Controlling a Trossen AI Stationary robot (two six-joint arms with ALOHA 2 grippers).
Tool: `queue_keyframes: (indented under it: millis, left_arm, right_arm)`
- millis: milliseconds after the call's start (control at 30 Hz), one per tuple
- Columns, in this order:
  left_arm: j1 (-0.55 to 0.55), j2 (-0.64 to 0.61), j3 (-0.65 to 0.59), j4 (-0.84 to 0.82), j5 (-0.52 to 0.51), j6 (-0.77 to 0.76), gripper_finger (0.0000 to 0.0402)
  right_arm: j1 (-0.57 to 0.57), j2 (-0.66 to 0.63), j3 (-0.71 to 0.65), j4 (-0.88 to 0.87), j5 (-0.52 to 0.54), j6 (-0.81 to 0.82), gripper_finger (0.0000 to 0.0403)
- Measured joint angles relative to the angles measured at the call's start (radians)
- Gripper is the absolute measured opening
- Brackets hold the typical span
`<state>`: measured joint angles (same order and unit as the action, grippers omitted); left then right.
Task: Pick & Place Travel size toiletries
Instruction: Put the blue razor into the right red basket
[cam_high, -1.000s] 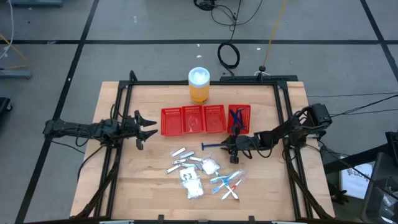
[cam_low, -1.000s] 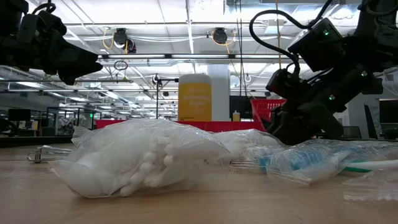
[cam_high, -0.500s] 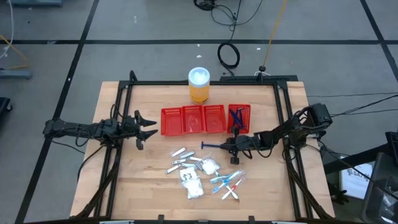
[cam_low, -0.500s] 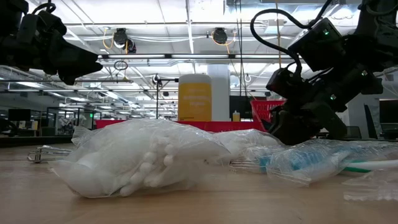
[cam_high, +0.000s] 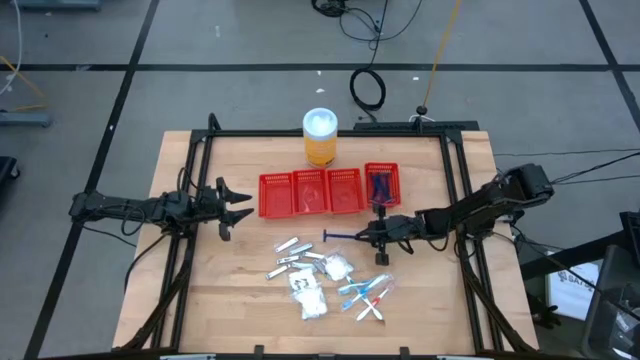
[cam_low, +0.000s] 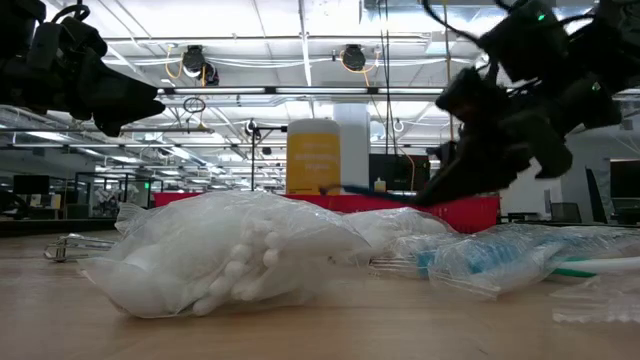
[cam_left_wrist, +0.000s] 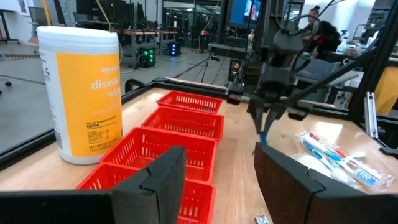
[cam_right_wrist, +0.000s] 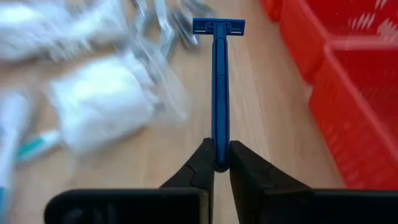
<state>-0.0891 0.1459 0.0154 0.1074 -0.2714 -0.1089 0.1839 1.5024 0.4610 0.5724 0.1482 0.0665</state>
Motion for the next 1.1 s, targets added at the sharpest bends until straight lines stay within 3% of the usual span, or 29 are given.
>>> queue_keyframes:
  millis: [433,567,867,1100]
  left_arm:
    - [0.0,0.0,0.0,0.0,0.0,0.0,0.0186]
    - [0.0,0.0,0.0,0.0,0.0,0.0,0.0186]
    - [0.0,0.0,0.0,0.0,0.0,0.0,0.0186]
    - [0.0,0.0,0.0,0.0,0.0,0.0,0.0186]
  right_arm:
    - [0.049,-0.254,0.0,-0.117,0.025,0.044,0.0019]
    - [0.049,-0.342,0.001,-0.227,0.164,0.082,0.0019]
    - [0.031,-0.496,0.001,-0.573,0.632,0.321,0.0019]
    - [0.023,-0.501,-0.023,-0.703,0.711,0.454,0.002]
